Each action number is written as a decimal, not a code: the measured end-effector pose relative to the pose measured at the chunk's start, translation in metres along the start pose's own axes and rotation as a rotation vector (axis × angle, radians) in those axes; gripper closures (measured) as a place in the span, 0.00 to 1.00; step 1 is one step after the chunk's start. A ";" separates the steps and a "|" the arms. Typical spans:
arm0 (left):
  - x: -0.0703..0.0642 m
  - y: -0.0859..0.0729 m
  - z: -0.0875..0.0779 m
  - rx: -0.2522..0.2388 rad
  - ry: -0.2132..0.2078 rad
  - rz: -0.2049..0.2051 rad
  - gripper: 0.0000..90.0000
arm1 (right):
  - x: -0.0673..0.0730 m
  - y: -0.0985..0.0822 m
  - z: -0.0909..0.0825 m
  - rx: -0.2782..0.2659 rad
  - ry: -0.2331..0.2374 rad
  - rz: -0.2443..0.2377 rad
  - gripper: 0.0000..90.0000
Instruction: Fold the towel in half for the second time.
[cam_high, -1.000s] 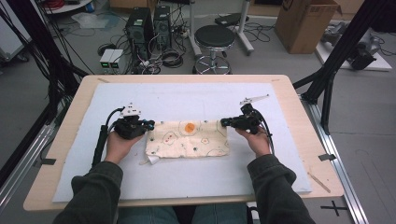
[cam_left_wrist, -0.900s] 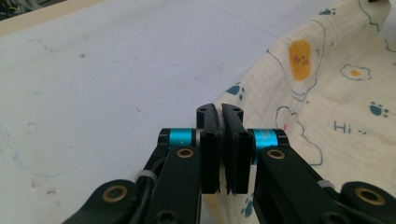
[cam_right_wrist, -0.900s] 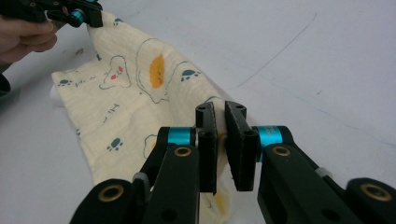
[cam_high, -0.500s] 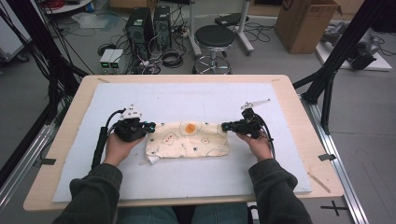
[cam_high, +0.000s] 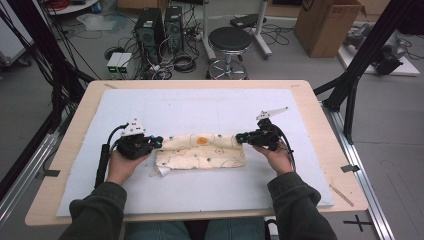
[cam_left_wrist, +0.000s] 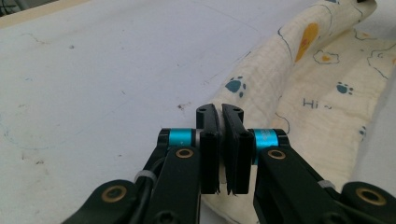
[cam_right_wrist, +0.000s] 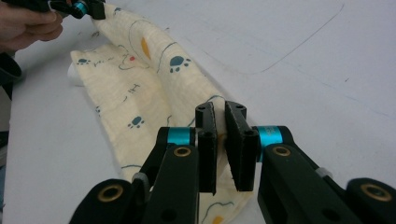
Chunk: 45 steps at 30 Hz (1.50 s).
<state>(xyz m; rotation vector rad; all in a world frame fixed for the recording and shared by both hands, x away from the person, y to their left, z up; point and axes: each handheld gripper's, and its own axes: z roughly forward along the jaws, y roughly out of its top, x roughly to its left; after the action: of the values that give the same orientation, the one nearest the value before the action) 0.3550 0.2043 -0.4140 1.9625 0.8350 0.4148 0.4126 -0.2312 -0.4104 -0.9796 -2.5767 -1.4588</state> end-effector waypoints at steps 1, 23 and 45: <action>0.000 0.000 -0.001 0.002 -0.003 0.003 0.95 | 0.001 0.000 -0.001 0.004 0.004 -0.006 0.93; -0.020 -0.015 -0.008 0.052 -0.052 0.088 0.94 | 0.016 -0.023 -0.005 0.022 0.017 -0.055 0.92; -0.038 -0.021 -0.012 0.136 -0.072 0.175 0.93 | 0.029 -0.042 -0.008 0.062 0.010 -0.089 0.89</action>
<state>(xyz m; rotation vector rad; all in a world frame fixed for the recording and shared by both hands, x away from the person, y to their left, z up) 0.3131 0.1925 -0.4238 2.1728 0.6626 0.3949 0.3650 -0.2386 -0.4289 -0.8587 -2.6733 -1.3889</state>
